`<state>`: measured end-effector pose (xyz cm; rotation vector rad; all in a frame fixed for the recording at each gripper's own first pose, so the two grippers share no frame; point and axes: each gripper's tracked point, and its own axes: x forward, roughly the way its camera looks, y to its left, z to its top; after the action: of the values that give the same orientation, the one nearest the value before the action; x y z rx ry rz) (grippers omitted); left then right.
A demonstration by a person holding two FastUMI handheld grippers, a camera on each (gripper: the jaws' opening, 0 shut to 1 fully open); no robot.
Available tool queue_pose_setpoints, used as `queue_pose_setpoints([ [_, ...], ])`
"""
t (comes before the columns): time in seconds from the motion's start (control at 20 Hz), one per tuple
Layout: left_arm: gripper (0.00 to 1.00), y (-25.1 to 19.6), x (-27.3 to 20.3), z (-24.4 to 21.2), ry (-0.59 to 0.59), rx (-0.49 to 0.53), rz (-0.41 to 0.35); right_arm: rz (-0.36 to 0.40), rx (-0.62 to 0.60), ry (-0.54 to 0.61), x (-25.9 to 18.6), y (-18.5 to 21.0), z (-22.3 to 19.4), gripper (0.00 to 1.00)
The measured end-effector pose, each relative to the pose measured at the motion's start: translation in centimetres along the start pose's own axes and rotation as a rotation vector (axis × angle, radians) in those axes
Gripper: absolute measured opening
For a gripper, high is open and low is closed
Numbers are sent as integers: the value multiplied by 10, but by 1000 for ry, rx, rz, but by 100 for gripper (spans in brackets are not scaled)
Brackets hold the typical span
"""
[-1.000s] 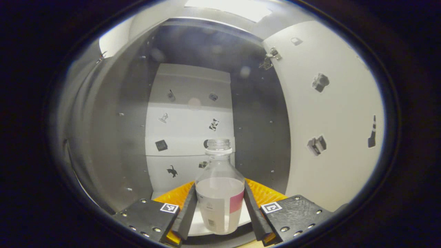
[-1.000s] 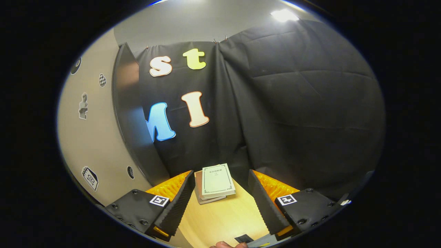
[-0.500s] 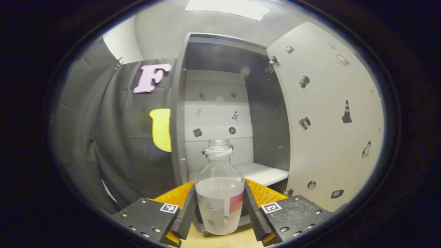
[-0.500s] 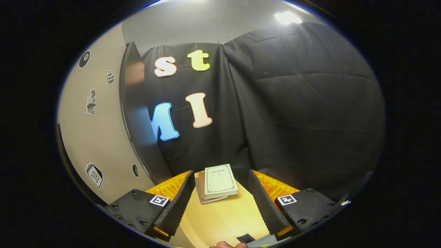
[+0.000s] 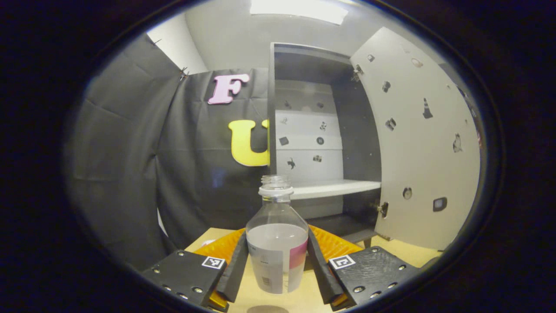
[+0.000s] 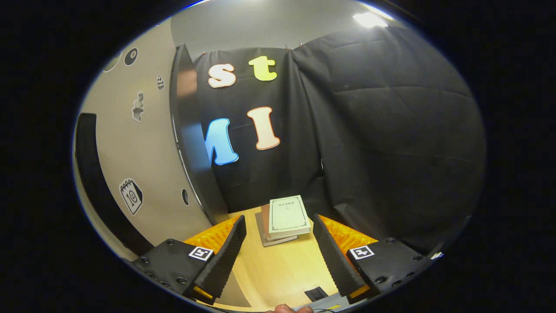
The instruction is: Open the cabinet door with the right hand, grasp the bottle in the cabinet with the left hand and place it on the coaster, then close the cabinet door with the right hand.
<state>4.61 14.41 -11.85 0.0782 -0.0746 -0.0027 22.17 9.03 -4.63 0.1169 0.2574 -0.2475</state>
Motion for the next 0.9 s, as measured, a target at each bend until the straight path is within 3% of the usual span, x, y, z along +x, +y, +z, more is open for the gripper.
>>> queue_pose_setpoints([
  [0.15,72,2,-7,-18,14,25,8,-34,0,30,-4,-11,-8,98],
  [0.35,71,7,-14,-44,54,77,27,-49,-108,26,-7,-9,-11,98],
  [0.7,72,18,-20,-65,87,48,90,-37,-191,50,-5,4,-32,98],
  [0.9,71,18,-21,-77,106,22,115,-50,-172,112,-1,0,-50,98],
])
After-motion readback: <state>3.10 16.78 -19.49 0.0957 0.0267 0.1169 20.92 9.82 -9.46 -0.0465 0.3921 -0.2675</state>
